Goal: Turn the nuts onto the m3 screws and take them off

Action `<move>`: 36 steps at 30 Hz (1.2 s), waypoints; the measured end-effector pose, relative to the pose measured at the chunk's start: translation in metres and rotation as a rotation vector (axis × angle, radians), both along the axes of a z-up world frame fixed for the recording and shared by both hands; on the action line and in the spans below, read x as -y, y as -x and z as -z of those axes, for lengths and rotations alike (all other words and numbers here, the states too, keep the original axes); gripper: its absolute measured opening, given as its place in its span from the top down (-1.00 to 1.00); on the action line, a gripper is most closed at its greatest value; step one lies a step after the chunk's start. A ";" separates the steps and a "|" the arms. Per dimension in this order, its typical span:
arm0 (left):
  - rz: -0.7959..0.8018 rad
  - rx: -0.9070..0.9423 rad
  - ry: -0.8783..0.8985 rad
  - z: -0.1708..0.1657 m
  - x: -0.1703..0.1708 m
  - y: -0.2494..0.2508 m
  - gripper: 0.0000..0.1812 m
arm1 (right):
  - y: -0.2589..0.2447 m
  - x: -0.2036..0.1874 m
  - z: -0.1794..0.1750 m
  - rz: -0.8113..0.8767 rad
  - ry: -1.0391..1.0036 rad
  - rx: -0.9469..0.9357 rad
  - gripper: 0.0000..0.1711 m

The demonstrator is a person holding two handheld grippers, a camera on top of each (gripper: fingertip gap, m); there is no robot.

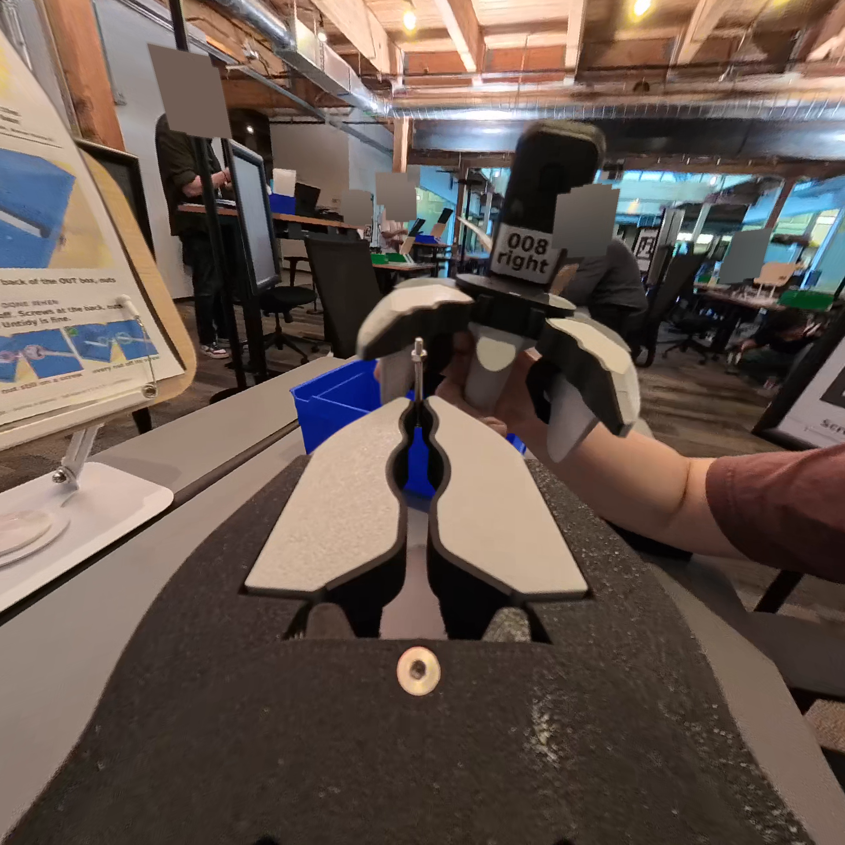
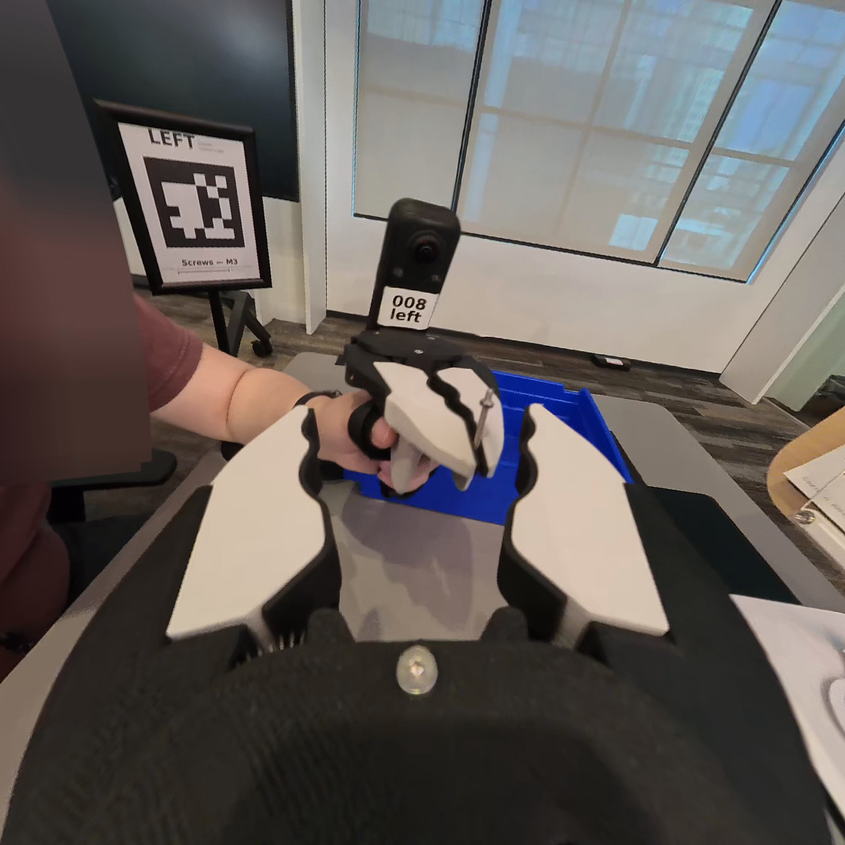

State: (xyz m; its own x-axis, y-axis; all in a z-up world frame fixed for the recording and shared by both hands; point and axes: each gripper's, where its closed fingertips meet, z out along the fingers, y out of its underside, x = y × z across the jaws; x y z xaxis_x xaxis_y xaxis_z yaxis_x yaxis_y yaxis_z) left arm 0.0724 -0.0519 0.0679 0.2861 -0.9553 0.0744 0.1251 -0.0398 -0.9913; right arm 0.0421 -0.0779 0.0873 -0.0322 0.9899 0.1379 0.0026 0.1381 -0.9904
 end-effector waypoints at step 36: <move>-0.010 0.006 0.007 -0.004 0.001 0.002 0.98 | -0.004 -0.020 0.003 0.086 0.119 0.036 0.85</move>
